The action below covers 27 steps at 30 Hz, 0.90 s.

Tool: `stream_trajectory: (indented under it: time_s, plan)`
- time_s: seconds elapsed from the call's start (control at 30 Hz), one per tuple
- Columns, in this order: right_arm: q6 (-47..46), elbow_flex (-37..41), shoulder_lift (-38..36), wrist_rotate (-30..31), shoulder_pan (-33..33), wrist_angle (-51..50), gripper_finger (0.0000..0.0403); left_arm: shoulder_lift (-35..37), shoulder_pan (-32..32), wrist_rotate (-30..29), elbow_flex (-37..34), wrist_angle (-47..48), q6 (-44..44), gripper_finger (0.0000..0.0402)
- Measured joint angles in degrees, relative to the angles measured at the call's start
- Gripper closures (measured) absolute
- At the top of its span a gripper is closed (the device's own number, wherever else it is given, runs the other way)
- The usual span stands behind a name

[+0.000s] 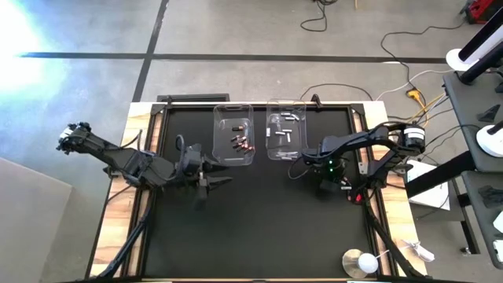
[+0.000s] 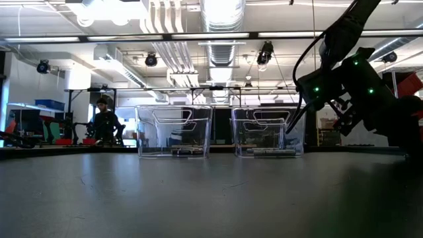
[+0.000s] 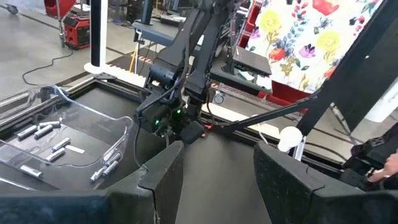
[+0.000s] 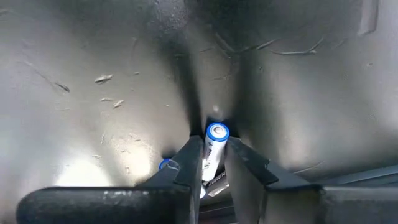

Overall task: Sort batteries
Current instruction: Put the white battery into the right transparent bin

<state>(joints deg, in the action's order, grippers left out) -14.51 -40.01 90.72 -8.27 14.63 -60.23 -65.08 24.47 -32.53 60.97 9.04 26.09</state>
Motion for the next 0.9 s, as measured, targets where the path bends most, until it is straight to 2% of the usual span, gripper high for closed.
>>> stream_trajectory:
  time_s: [0.27,0.43,0.6,0.77,0.9]
  plan:
    - [-3.82,0.1,-2.36,0.03,-0.29,-0.16,0.0361,5.85,0.0,-0.01,0.0,1.54,-2.33,0.0229]
    - [-5.7,0.0,-7.57,1.62,-1.23,-1.38,0.0365,9.31,0.02,0.01,0.0,1.57,-2.95,0.0229]
    - [-7.24,-1.1,-14.16,0.5,-2.78,-5.29,0.0365,11.07,0.09,0.04,0.0,1.7,-3.19,0.0229]
    - [-10.12,-5.75,-18.8,-0.76,-4.98,-9.24,0.0365,11.61,0.07,-0.14,0.0,1.74,-5.28,0.0229]
    - [-11.47,-13.78,-19.23,-0.83,-7.61,-12.55,0.0365,11.76,0.02,-1.48,0.0,1.66,-6.1,0.0229]
